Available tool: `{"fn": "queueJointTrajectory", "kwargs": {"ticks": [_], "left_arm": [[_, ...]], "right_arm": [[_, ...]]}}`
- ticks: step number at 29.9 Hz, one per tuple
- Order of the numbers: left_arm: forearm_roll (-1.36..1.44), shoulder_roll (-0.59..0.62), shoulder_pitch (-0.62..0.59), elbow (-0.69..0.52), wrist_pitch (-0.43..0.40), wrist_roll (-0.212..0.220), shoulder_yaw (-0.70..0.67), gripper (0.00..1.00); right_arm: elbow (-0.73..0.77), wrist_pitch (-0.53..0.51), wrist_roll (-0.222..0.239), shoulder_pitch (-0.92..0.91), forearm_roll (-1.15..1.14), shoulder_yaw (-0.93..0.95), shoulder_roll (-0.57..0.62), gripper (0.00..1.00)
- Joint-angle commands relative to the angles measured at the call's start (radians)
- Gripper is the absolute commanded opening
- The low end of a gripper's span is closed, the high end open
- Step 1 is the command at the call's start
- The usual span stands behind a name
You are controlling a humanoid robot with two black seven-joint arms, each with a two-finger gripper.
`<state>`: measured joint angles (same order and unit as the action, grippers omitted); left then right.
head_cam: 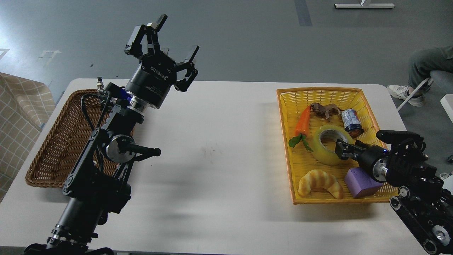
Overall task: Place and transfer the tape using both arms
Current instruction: 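Insert the right gripper into the tape roll's hole and grip it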
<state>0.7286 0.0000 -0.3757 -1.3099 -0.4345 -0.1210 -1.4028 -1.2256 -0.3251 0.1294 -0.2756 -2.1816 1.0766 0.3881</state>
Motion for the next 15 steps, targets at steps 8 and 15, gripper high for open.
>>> {"fn": "queueJointTrajectory", "kwargs": {"ticks": [8, 15], "left_arm": [[0.0, 0.0, 0.0, 0.001, -0.007, 0.0, 0.001, 0.98], [-0.018, 0.0, 0.0, 0.001, -0.009, 0.001, 0.001, 0.98]], "right_arm": [[-0.006, -0.002, 0.082, 0.004, 0.003, 0.0, -0.002, 0.22], [-0.009, -0.014, 0.122, 0.006, 0.011, 0.0, -0.003, 0.07]]}}
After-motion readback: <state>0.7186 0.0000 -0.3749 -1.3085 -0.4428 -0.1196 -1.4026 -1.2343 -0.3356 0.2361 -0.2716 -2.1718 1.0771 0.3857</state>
